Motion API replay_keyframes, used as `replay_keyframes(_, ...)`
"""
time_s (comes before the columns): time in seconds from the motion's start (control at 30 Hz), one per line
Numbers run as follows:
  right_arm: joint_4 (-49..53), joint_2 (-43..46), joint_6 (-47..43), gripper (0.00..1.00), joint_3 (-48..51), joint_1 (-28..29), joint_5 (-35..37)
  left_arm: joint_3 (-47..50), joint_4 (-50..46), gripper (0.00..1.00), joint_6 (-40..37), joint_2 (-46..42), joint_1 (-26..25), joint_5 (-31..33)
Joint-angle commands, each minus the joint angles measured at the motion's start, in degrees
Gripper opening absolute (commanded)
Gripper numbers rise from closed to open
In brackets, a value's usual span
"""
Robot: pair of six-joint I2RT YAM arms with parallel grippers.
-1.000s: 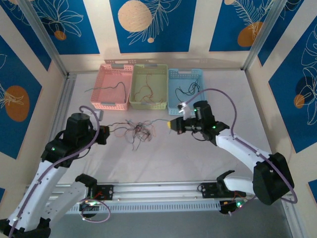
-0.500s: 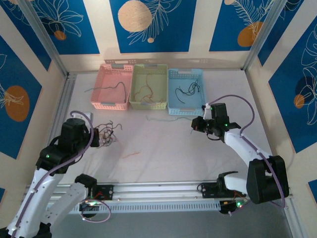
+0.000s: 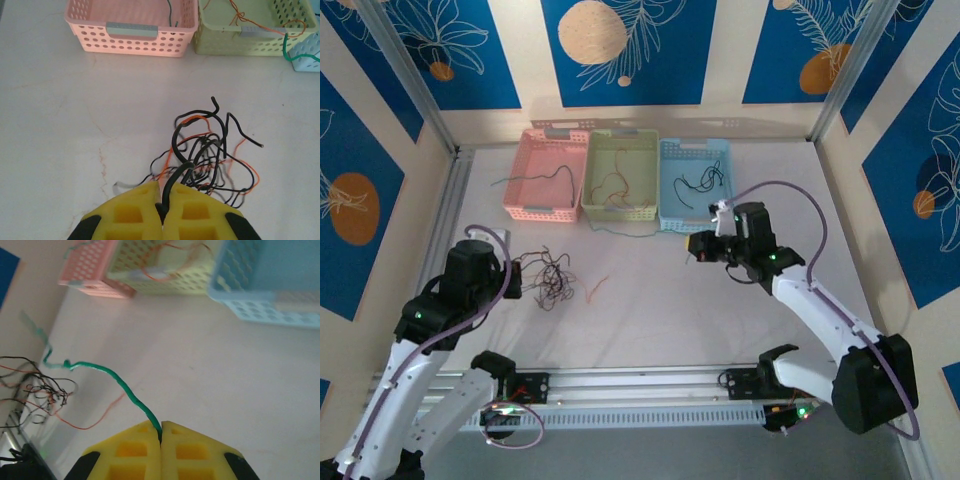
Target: Untangle the cables
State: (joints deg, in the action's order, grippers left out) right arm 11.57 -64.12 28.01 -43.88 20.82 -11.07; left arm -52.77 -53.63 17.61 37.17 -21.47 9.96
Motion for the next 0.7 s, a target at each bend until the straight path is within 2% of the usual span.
replay_keyframes(0.0,1.21,-4.8,2.15,0.0,-8.75,3.54,5.13,0.39,1.73,0.0,-1.08,0.56,0.51,-1.52)
replay_keyframes(0.27,11.35,-29.83,-0.96,0.0,-36.83,11.87,19.11,0.82,1.9,0.0,-1.08,0.19,0.56,-1.26)
replay_keyframes(0.67,25.36,-64.22,-10.21,0.0,-81.47,17.24,30.29,1.18,2.21,0.0,-1.07,0.67,0.56,-1.38)
